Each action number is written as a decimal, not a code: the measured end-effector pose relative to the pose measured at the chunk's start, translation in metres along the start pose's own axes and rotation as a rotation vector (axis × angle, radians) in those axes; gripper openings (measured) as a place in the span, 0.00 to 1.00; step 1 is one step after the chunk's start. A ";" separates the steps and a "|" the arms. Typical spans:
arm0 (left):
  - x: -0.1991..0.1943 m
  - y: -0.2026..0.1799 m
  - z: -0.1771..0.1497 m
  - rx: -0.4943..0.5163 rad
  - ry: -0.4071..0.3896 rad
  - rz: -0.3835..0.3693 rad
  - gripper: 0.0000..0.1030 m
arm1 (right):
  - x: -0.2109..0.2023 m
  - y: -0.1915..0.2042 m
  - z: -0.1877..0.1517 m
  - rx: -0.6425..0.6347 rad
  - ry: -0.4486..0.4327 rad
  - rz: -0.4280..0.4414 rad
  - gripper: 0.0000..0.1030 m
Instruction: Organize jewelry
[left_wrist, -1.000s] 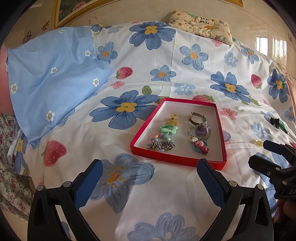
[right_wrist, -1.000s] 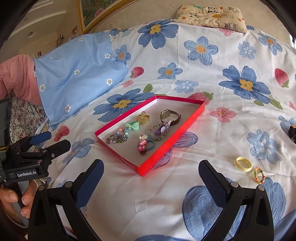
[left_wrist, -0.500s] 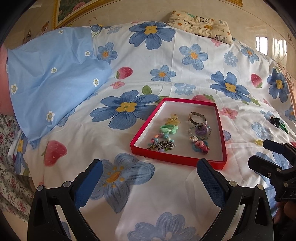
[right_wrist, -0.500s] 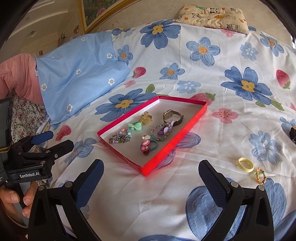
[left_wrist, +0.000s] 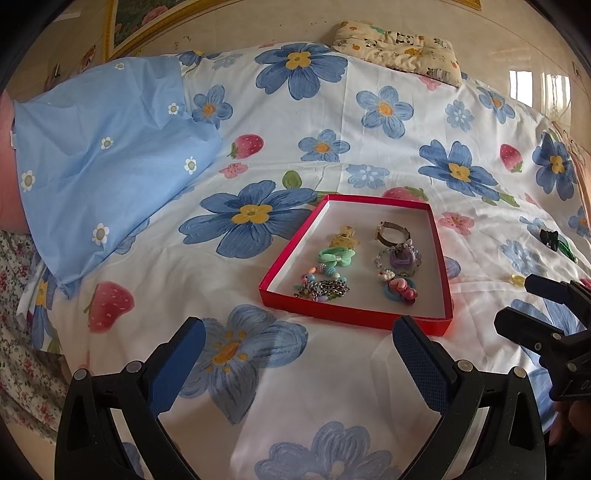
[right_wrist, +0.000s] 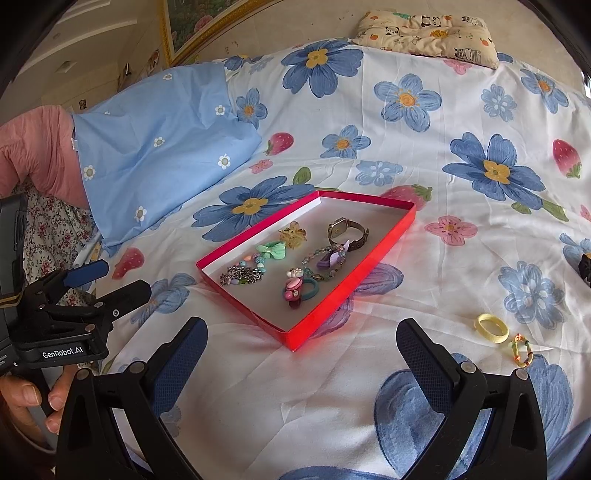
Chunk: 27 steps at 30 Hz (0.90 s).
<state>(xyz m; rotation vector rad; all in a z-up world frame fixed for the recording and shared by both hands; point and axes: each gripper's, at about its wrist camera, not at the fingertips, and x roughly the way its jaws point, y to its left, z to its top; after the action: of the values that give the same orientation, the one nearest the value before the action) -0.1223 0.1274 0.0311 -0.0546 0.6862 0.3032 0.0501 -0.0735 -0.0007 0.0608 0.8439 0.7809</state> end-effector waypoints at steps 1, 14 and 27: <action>0.001 0.000 0.000 0.001 0.000 0.000 0.99 | 0.000 0.000 0.000 -0.001 0.000 0.000 1.00; 0.000 0.001 -0.001 0.003 0.001 -0.006 0.99 | 0.000 0.002 0.000 -0.001 0.000 0.001 1.00; 0.000 0.002 0.000 0.006 0.001 -0.008 0.99 | 0.000 0.001 0.000 0.000 -0.001 0.002 1.00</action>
<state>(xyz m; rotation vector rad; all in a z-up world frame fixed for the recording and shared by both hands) -0.1225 0.1293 0.0314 -0.0521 0.6878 0.2935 0.0496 -0.0729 -0.0003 0.0620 0.8435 0.7824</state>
